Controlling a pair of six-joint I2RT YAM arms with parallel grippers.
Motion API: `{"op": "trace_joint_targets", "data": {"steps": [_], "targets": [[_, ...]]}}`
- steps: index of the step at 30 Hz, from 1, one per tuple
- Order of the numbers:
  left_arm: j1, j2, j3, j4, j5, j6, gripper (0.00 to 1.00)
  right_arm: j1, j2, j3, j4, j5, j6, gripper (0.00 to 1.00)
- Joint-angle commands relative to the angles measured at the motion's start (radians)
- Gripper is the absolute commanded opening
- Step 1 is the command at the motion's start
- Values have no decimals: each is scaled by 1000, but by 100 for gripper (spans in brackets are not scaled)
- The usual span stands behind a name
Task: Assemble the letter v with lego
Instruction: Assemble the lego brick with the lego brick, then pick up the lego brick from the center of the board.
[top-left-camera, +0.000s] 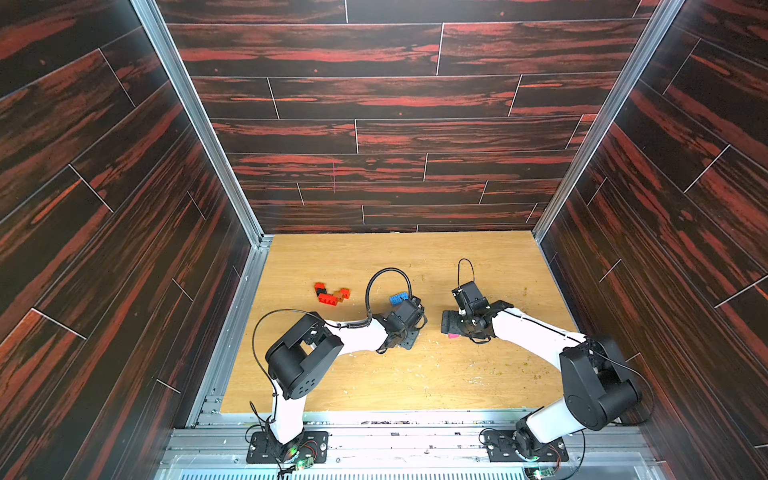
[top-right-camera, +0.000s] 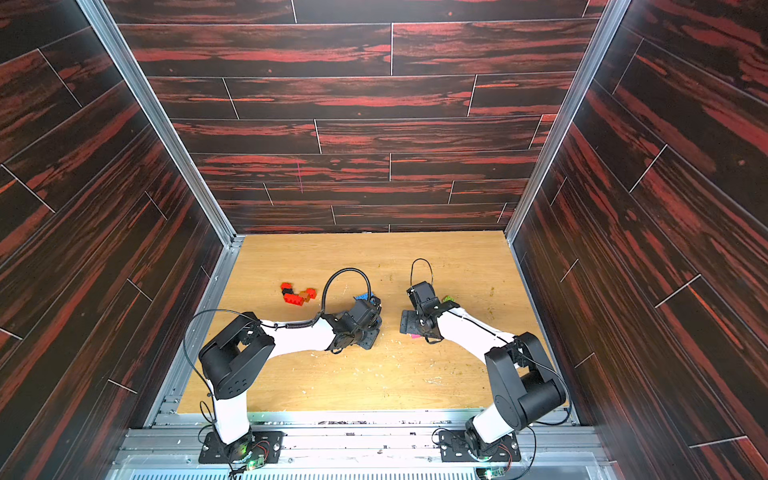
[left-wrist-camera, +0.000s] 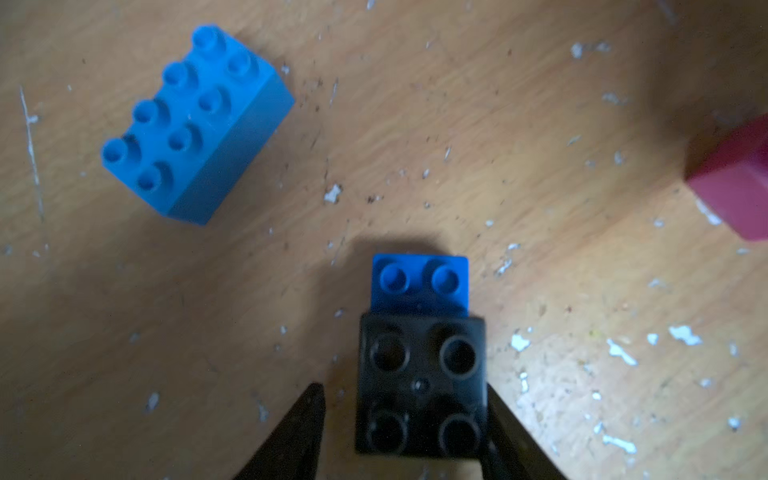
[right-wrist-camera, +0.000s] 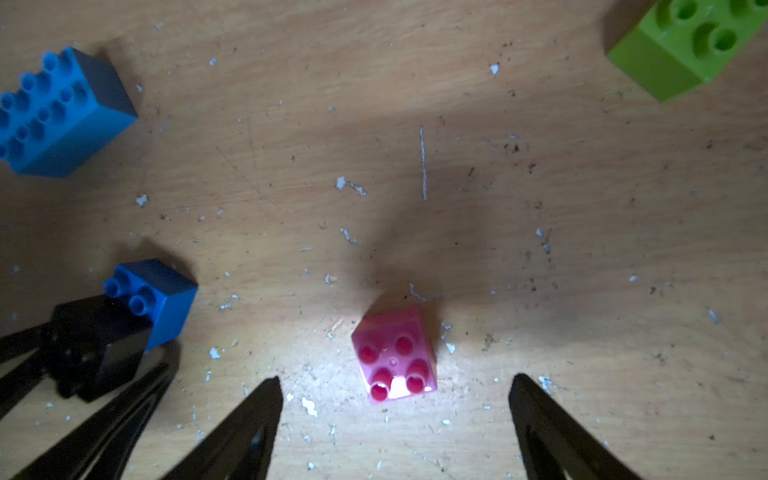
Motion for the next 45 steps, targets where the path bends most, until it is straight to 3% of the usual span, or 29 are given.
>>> {"op": "trace_joint_targets", "data": {"steps": [1,18,25,41,45], "targets": [[-2,-9,-13,73,0,19,60,-5,5,-14,-1,-3,-6,88],[-2,70,-15,86,-16,12,57,-4,8,-11,-2,-4,-8,88],[-1,83,-25,90,-12,17,46,-4,12,-13,1,-4,-9,88],[6,116,-23,66,-8,21,40,-5,11,-22,9,-11,-9,88],[6,101,-33,58,-6,22,30,-5,10,-23,9,-11,-9,88]]}}
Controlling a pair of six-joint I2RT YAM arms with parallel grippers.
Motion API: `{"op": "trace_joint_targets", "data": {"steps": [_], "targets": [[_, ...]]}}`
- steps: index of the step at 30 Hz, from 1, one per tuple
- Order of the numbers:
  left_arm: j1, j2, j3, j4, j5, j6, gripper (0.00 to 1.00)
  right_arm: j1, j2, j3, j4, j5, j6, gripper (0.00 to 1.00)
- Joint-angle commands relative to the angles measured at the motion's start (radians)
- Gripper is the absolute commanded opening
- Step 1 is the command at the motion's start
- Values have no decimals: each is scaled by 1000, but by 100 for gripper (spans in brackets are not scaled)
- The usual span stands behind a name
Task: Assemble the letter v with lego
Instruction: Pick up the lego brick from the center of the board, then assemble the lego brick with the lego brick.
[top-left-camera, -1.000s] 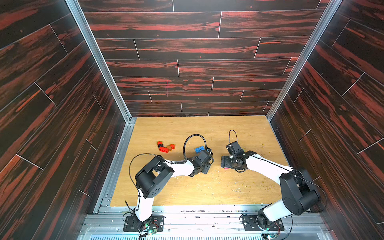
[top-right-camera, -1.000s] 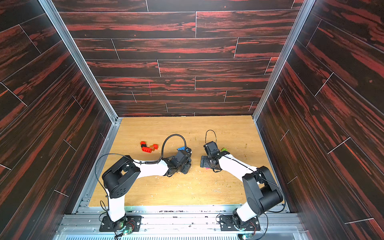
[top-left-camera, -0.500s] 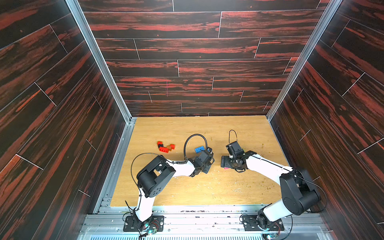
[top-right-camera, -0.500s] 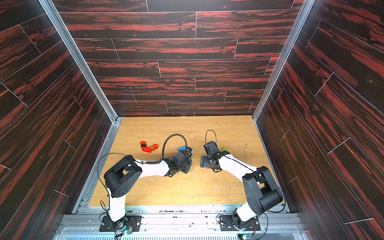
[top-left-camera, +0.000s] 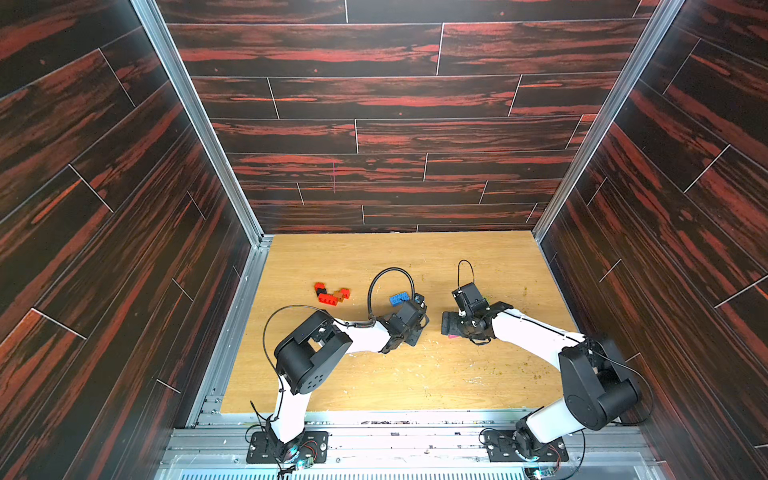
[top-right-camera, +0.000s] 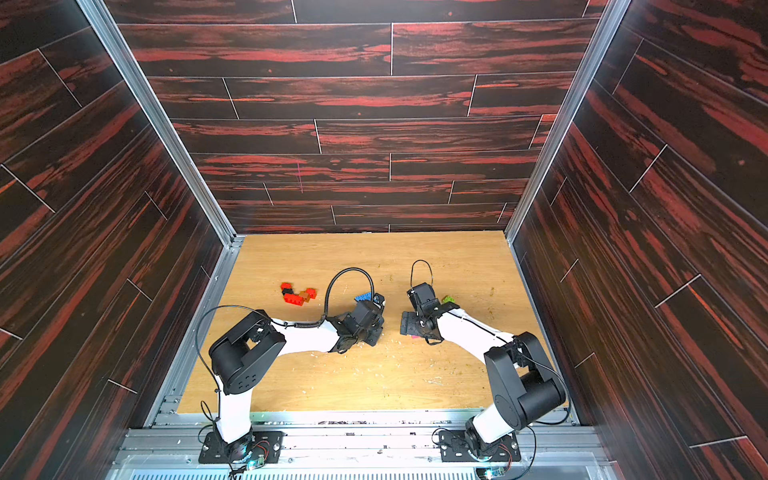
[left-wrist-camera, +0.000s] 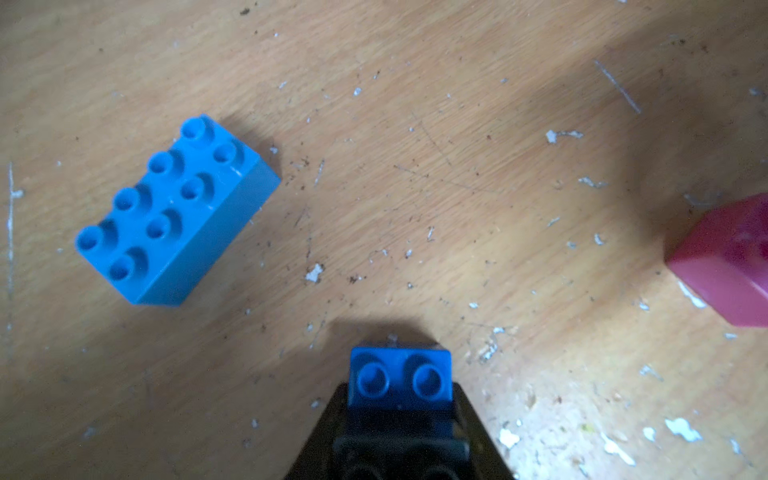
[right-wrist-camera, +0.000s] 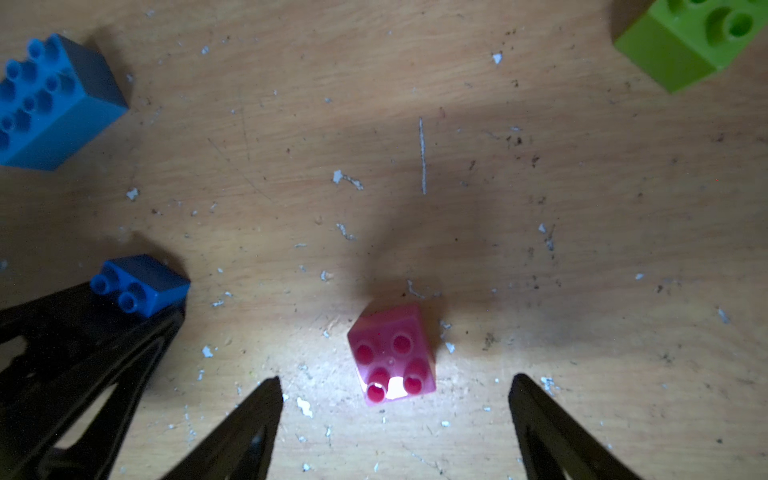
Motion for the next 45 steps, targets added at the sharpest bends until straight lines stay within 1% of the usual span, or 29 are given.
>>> {"op": "trace_joint_targets", "data": {"steps": [1,2,4,5,9,13,16,18,23,26,30,36,40,45], "targets": [[5,32,-28,-113,7,15,28,-5,7,-13,-5,-8,-6,88],[5,31,-25,-117,4,19,27,-4,6,-15,-5,-8,-6,88],[9,30,-18,-130,8,26,21,-4,6,-15,-4,-10,-6,88],[10,28,-17,-131,10,28,20,-4,6,-16,-2,-12,-6,88],[33,-4,-16,-127,32,42,20,-5,7,-22,13,-25,-32,88],[76,-87,-19,-140,64,84,21,-4,-9,-27,32,-21,-66,88],[126,-145,-4,-186,114,125,21,-3,-37,-33,60,-43,-95,88],[161,-176,14,-227,134,162,22,-2,-47,-32,85,-84,-122,88],[235,-209,69,-314,179,251,23,18,-23,-12,116,-127,-166,88],[265,-188,122,-370,191,320,24,47,2,16,112,-105,-177,88],[304,-113,222,-434,246,388,24,64,40,54,95,-97,-168,88],[320,6,355,-530,273,483,24,79,63,72,84,-84,-163,88],[324,59,417,-590,287,530,24,82,68,80,73,-75,-163,88],[328,73,438,-605,304,566,25,87,75,79,68,-67,-162,88]]}}
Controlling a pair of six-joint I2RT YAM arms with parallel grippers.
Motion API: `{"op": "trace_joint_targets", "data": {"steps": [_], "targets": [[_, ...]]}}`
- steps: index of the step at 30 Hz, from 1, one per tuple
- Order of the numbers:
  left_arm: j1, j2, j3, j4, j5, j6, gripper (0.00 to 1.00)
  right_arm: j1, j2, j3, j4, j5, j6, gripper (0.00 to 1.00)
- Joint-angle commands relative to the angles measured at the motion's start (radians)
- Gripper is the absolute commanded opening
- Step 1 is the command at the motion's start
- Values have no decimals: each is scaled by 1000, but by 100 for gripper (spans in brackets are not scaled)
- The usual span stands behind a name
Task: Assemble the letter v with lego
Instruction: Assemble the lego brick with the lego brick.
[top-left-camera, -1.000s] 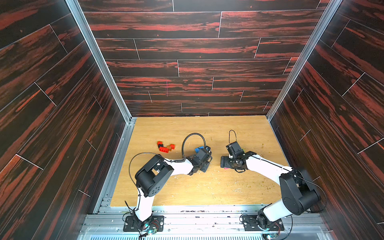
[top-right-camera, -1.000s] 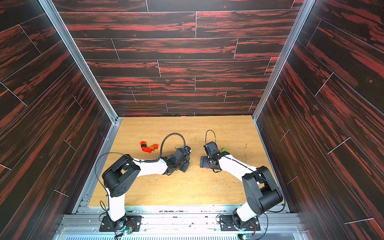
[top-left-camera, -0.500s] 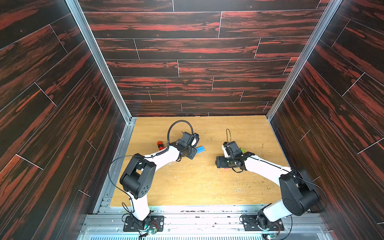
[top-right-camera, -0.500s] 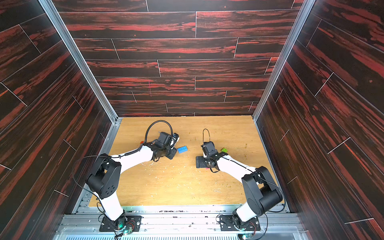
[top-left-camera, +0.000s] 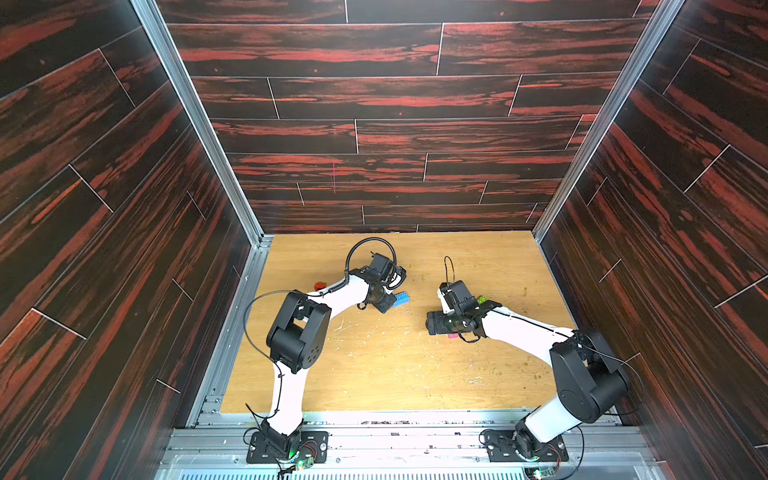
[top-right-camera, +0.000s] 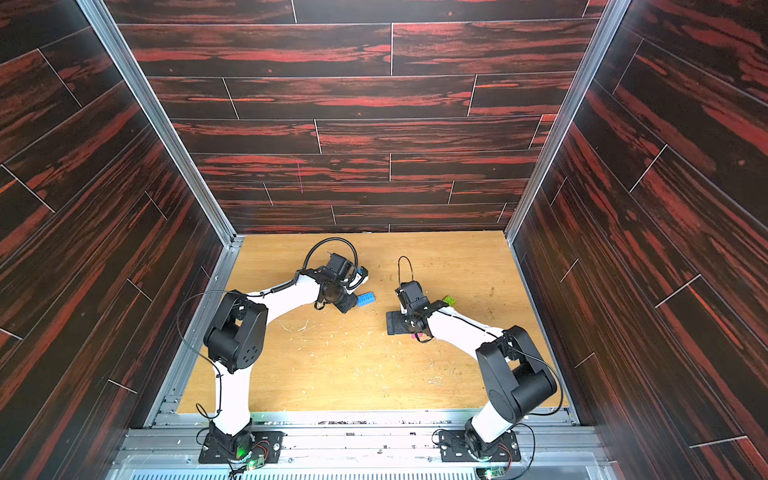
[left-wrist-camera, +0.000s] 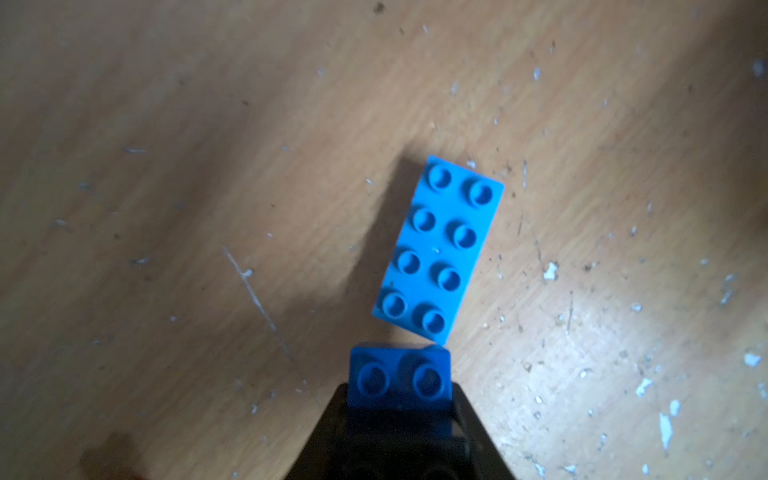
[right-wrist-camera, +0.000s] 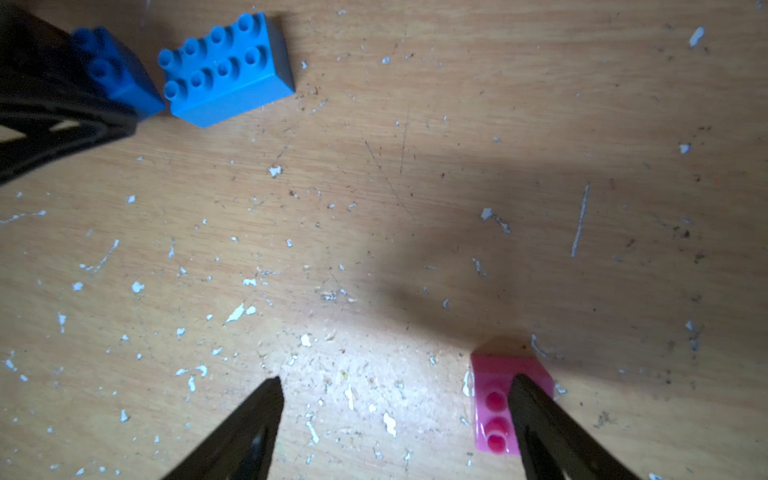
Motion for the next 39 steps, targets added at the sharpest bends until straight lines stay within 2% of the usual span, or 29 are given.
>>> {"op": "trace_joint_targets", "data": {"steps": [1,22,39], "targets": [[5,-7,44,-57,28,55,25,9,24,28,-21,12,-2,88],[14,-34,30,2,89,94,25,22,79,52,-38,38,10,88],[40,32,57,-2,120,111,25,29,91,68,-60,61,20,88]]}}
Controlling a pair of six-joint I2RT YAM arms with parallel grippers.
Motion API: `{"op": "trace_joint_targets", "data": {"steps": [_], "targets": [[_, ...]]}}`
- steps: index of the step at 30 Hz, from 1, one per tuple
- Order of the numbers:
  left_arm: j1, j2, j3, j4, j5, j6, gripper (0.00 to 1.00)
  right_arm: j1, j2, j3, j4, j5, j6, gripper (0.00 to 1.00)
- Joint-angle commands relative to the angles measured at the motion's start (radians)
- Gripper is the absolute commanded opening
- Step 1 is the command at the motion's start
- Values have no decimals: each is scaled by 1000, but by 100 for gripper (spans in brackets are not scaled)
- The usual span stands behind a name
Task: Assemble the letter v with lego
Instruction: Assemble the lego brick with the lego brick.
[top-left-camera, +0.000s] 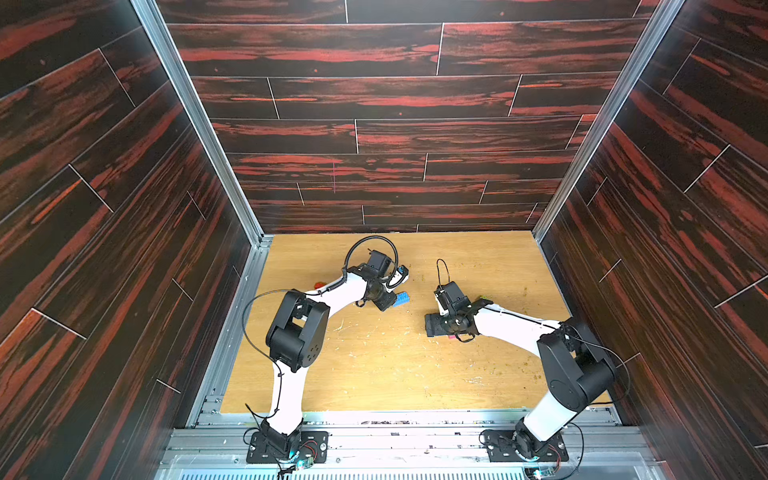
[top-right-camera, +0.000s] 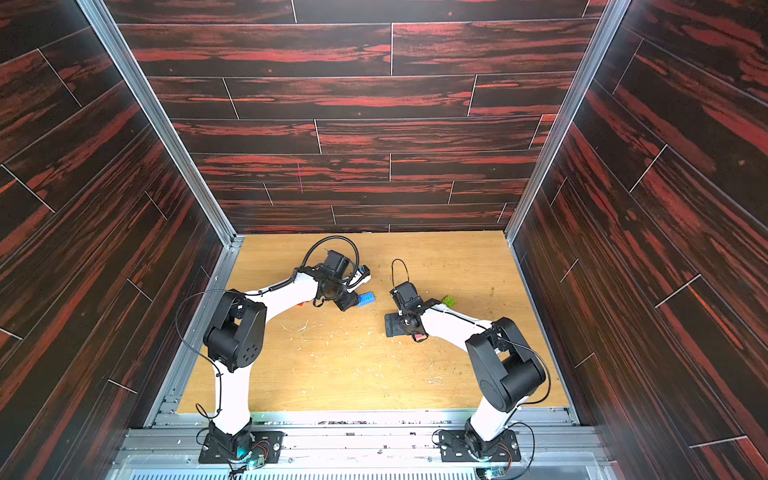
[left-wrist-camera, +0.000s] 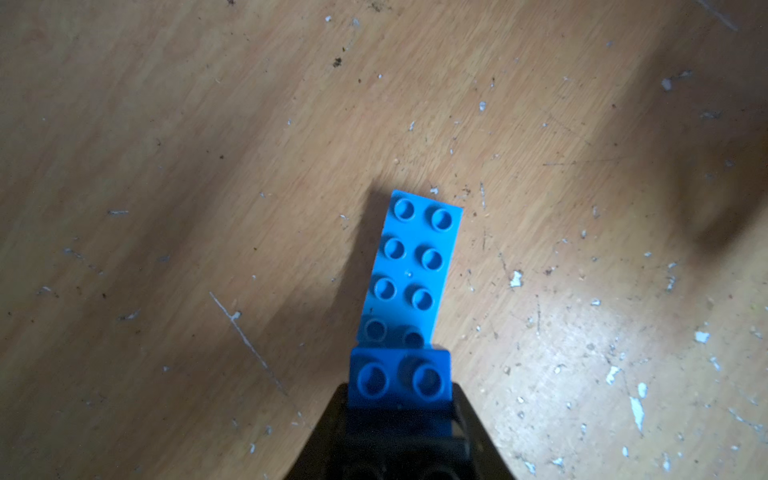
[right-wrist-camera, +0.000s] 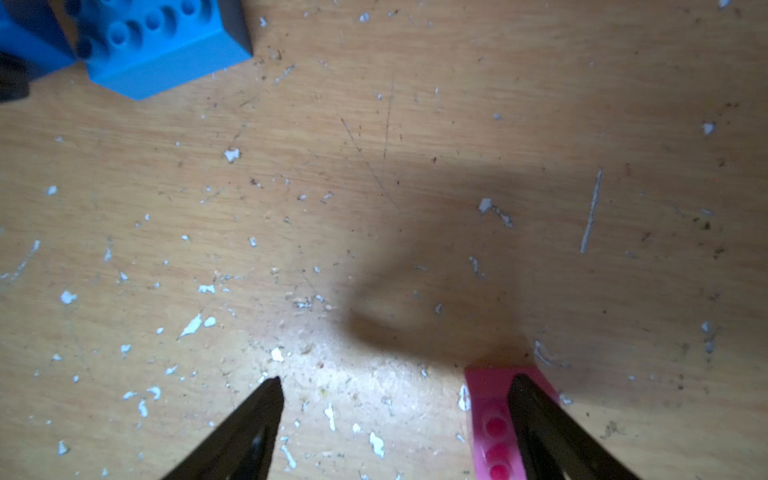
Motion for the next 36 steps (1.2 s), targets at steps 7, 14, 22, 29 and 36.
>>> {"op": "trace_joint_targets", "data": {"steps": [7,14,22,29,36], "targets": [[13,41,45,-60,47,23,25,14,16,42,-32,18,13,88],[14,55,55,-108,69,3,25,15,16,40,-33,23,8,88],[0,39,-12,-99,79,-71,25,16,6,31,-31,21,8,88],[-20,62,-21,-113,89,-108,25,16,-15,20,-30,24,4,88],[-46,87,1,-129,108,-121,25,16,-34,11,-28,30,4,88]]}}
